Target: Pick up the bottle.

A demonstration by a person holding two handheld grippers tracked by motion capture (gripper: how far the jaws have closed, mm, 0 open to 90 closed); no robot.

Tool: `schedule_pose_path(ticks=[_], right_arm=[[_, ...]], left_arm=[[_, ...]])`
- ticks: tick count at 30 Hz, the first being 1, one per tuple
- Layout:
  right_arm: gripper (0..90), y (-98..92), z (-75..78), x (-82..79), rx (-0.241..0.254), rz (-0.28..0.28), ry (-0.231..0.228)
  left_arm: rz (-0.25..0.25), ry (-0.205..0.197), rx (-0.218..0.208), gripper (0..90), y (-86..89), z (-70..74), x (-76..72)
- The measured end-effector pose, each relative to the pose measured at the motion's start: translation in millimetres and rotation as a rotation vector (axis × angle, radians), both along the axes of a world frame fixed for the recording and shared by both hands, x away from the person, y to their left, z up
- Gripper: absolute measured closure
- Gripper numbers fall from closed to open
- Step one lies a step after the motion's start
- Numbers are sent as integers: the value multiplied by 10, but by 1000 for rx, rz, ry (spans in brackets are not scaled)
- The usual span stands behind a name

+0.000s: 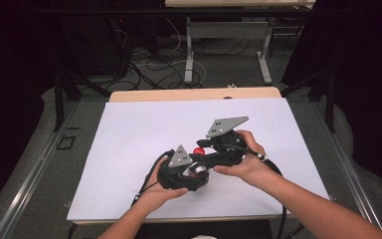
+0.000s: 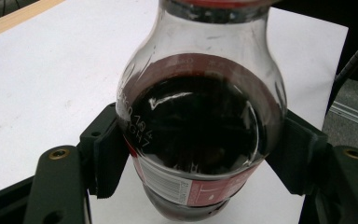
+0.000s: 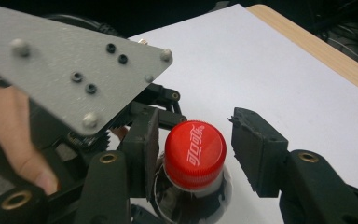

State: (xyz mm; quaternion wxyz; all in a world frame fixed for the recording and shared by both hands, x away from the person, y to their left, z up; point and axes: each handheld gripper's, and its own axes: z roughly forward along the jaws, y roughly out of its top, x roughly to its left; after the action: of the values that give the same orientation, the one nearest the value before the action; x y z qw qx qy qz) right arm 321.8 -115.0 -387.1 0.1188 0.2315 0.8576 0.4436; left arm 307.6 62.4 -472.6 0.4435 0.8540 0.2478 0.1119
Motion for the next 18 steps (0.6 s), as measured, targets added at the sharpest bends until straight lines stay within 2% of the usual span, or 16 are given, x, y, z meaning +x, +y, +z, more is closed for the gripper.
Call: schedule_pose_path(ticks=[2,3,6,8,10,11,13,14,15,16,18], right_arm=[[518,11,-15,-2,8,-5,-5],[519,22,-33,-1,20,-25,-17],[532,17,-55,30,39,-26,6],[568,7,-62,23,49,-44,37],[606,3,-65,8,52,-40,29],[608,5,-60,-9,39,-37,19],[611,6,-59,-8,29,13,-13],[612,0,-48,0,15,42,-14],[613,-8,-42,20,9,74,-16],[613,-14,-38,49,5,117,-21],[614,-40,-21,109,-10,194,-17]], left_arm=[[4,-8,-2,301,-1,-4,0],[5,-7,-4,301,5,-5,8],[13,-8,-9,302,8,-22,13],[3,2,6,302,16,-14,18],[4,2,5,302,13,-14,18],[2,2,-1,302,11,-15,16],[4,-9,-11,302,7,-22,9],[-9,2,-4,302,17,-13,6],[-5,-12,-14,302,8,-24,0],[-13,2,-4,302,13,-16,-10],[-28,6,2,302,11,-10,-18]])
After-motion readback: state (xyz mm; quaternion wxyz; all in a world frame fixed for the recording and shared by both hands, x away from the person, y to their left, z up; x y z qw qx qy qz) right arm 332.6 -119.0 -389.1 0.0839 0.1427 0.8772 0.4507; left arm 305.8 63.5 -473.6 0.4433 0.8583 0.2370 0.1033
